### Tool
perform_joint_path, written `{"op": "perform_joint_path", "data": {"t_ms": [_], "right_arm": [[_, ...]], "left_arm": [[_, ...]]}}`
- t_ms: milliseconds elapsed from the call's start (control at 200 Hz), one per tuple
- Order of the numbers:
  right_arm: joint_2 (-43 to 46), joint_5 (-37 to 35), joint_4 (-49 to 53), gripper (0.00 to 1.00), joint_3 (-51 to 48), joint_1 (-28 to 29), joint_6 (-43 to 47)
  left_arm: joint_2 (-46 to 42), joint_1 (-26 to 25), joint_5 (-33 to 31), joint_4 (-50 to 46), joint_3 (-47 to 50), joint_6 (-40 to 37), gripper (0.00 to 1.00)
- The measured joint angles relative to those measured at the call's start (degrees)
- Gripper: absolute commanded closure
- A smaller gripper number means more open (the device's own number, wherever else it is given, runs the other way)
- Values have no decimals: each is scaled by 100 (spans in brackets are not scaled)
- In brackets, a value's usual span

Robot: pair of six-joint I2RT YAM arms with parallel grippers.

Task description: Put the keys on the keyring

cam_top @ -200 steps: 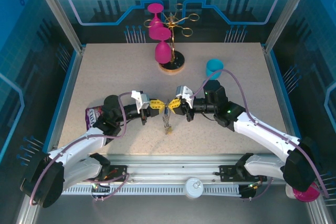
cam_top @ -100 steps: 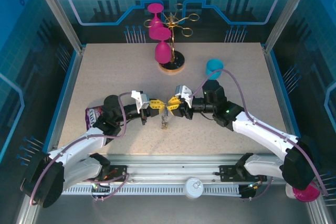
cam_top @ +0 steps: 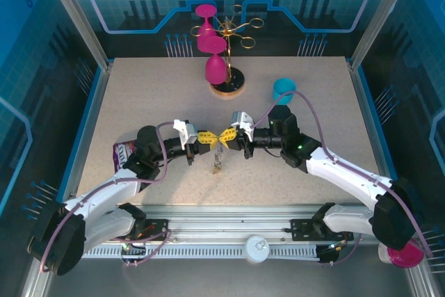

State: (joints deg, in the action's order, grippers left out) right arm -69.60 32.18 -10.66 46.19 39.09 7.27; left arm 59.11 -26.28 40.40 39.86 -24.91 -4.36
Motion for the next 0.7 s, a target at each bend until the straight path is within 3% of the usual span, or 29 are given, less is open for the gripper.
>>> {"op": "perform_joint_path", "data": {"t_ms": [85, 120, 195, 340, 460, 625, 700], "right_arm": [[-7, 2, 35, 100, 2, 0, 52], [-7, 2, 87, 100, 15, 0, 79], [-20, 4, 352, 100, 98, 2, 227], [-120, -7, 1198, 100, 514, 24, 688], [-227, -26, 1860, 100, 892, 26, 1082], [-501, -142, 2634, 100, 1331, 105, 1600], [-601, -149, 2817, 100, 1434, 116, 1746]], "left_arm": [[9, 0, -7, -15, 0, -2, 100], [9, -2, -7, -63, 0, -11, 93], [7, -2, -22, -260, -26, -98, 89], [-26, -79, -190, -1222, -343, -535, 86], [-68, -199, -385, -1952, -643, -942, 87], [-79, -240, -466, -2667, -820, -1316, 100], [-79, -240, -474, -2920, -874, -1429, 100]]}}
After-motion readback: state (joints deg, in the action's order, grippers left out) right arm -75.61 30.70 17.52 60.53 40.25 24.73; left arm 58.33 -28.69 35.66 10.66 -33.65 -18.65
